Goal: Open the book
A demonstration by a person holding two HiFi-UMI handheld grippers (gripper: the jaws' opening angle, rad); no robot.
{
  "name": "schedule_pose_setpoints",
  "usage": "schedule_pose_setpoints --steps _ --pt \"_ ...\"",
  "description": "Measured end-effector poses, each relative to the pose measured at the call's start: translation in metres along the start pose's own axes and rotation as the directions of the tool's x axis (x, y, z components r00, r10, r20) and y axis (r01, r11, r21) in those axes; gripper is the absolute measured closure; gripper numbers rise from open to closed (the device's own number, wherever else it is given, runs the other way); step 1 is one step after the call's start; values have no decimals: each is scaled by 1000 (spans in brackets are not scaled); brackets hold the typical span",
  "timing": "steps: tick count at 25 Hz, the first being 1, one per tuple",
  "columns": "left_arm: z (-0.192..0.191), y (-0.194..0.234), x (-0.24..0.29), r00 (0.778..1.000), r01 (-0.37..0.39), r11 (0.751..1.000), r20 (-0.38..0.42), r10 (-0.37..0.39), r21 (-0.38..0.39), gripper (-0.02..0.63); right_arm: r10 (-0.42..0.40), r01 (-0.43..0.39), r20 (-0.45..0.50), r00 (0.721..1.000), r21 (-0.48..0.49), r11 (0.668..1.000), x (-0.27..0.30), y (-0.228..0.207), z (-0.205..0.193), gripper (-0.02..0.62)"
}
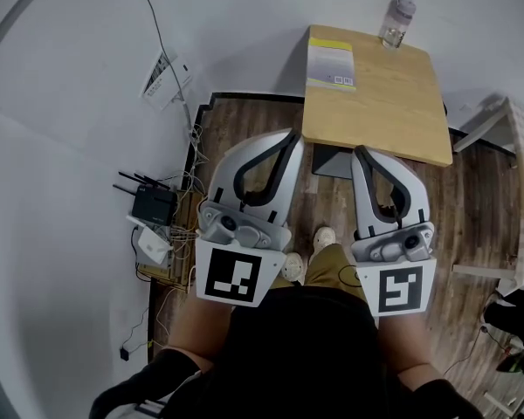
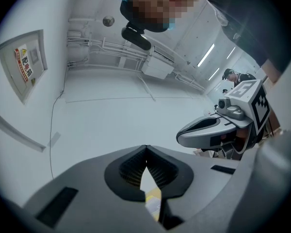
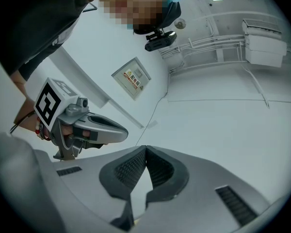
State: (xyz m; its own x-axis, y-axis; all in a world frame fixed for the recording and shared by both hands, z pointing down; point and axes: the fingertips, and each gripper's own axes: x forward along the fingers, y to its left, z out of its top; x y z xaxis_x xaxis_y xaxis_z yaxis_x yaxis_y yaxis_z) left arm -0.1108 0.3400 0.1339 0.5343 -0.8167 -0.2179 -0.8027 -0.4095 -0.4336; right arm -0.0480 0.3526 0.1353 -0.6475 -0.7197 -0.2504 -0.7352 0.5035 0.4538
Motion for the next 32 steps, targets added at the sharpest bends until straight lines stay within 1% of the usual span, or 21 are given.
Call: schedule_pose_setpoints --steps 7,14,23,27,32 --pt "-14 10 6 1000 -4 1000 -11 4 -17 597 8 -8 -10 1000 4 1000 18 1 -11 569" --pt "-35 24 31 999 -19 1000 -33 18 -9 596 21 -21 -3 1000 15 1000 44 -12 -33 569" --pt "-63 40 93 998 -28 999 -59 29 17 597 13 -13 2 1000 52 999 84 -61 -76 569" --pt "-77 49 122 996 -41 999 -82 42 16 597 14 -13 -12 1000 70 997 106 -85 -97 569" --pt "-94 59 158 993 -61 998 -100 62 14 597 30 -29 -7 1000 85 996 130 -113 -119 569"
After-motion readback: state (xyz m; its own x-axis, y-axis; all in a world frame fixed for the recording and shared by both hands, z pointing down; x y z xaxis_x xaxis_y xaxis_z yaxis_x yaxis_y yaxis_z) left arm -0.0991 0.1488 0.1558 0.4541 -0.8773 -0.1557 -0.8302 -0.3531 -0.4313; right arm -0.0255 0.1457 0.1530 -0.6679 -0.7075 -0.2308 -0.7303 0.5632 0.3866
